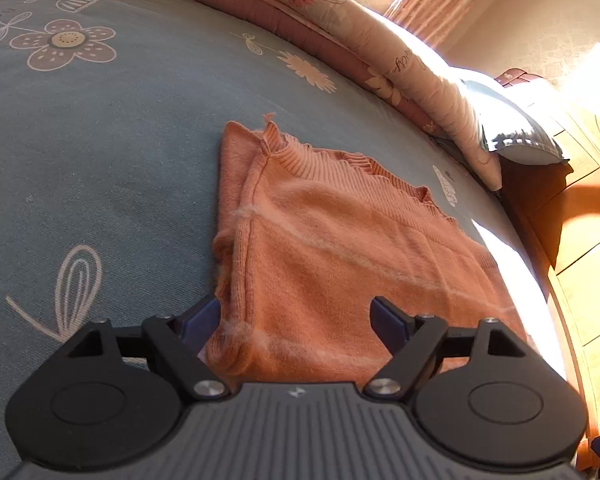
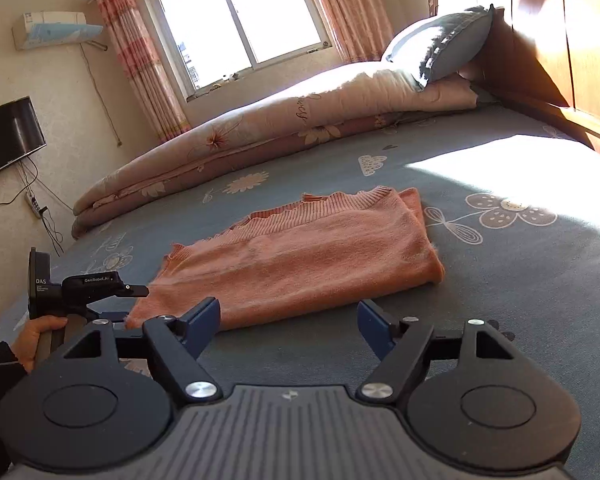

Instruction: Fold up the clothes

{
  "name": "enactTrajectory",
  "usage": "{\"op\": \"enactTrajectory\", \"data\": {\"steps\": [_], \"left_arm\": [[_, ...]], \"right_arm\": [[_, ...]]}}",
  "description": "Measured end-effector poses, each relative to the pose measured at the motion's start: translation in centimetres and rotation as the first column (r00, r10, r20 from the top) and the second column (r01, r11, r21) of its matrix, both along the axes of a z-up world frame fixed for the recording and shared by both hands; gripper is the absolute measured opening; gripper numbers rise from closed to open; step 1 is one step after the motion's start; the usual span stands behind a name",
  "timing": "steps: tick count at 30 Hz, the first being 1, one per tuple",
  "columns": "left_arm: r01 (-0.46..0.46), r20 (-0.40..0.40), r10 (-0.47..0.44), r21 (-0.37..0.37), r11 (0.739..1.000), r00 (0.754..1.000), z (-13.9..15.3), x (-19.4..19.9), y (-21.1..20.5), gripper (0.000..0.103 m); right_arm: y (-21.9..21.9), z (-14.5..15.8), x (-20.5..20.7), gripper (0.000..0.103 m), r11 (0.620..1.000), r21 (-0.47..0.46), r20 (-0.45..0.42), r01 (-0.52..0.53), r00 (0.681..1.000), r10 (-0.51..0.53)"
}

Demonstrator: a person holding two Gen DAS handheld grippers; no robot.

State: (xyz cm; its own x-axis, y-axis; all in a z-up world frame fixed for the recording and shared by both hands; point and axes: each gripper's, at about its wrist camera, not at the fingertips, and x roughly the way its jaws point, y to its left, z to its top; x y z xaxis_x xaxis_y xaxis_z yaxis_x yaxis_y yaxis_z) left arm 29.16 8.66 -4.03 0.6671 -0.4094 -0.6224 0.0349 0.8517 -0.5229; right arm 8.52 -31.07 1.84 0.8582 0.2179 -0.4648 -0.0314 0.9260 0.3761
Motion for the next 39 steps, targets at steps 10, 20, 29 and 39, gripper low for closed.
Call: {"op": "enactTrajectory", "data": {"steps": [10, 20, 29, 39], "left_arm": [[0.157, 0.064, -0.159, 0.031, 0.987, 0.985, 4.6, -1.4, -3.9, 0.085], [0.289, 0.042, -0.287, -0.194, 0.937, 0.957, 0.6, 3.3, -9.4, 0.085], [0.300, -0.119, -0.342, -0.275, 0.913, 0.932, -4.2, 6.1, -9.5, 0.085], [0.069, -0.418, -0.128, -0.154, 0.986, 0.899, 0.6, 5.7, -7.2, 0.085]], "right_arm": [[0.9, 0.3, -1.0, 0.098, 0.999, 0.038, -0.012, -0.027, 1.000, 0.027], [1.9, -4.2, 14.1, 0.098, 0.961, 0.156, -0.016, -0.229, 0.972, 0.234], [-1.5, -8.9, 20.0, 0.098, 0.953, 0.193, -0.167, -0.235, 0.949, 0.268], [-6.3, -4.9, 17.1, 0.098, 0.964, 0.234, -0.508, 0.129, 0.861, 0.008]]}}
